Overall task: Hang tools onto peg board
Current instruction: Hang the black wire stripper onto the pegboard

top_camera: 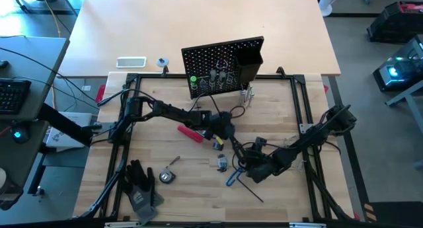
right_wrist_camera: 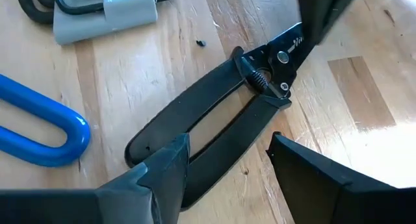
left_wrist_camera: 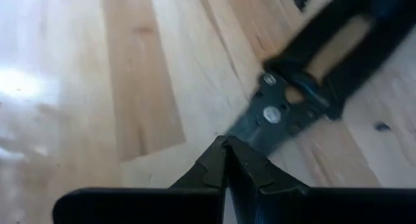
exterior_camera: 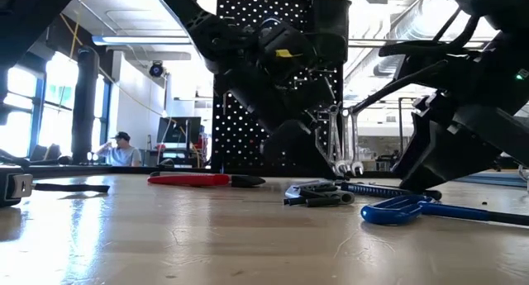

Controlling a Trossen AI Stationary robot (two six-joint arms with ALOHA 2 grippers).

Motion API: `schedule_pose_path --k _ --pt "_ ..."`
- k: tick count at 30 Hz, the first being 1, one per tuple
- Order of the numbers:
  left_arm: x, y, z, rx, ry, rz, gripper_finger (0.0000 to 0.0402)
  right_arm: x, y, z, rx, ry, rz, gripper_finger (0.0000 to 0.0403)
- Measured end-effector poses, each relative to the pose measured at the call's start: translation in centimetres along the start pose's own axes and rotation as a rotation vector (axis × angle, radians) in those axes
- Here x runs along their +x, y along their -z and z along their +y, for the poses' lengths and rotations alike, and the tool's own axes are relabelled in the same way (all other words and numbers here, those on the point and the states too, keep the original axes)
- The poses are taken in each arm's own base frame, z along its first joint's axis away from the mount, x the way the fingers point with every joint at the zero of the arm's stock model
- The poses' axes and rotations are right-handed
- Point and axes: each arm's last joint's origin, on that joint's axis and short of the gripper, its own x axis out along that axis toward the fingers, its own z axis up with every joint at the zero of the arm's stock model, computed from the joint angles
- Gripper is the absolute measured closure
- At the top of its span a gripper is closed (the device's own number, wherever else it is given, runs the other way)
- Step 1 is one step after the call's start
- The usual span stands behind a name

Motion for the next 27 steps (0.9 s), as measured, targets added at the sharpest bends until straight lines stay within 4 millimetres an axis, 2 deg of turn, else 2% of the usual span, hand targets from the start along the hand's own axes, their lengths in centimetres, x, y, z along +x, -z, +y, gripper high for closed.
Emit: schedule_pose_path --k 5,10,18,23,27 --pt "0.0 0.2 -0.7 0.030 0.025 0.005 0.0399 -0.2 0.0 -0.1 -0.009 -0.006 0.007 0.0190" --pt "0.2 0.9 -1.0 0.030 0.028 0.006 0.0399 -1.2 -0.1 -0.6 -0.007 -0.015 0.008 0.0190" --pt "1.4 2.2 -1.9 0.004 0.017 -0.035 0.0399 -3.5 -1.2 -2.3 0.182 -0.071 0.005 0.0190" --pt "2.4 2.8 -2.7 -0.016 0.012 -0.038 0.0399 -2.9 -1.6 -2.9 0.266 -0.143 0.090 0.0190" --pt "2.6 2.8 -3.1 -0.022 -0.002 -0.037 0.0399 -1.7 -1.0 -3.1 0.330 -0.195 0.145 0.0190"
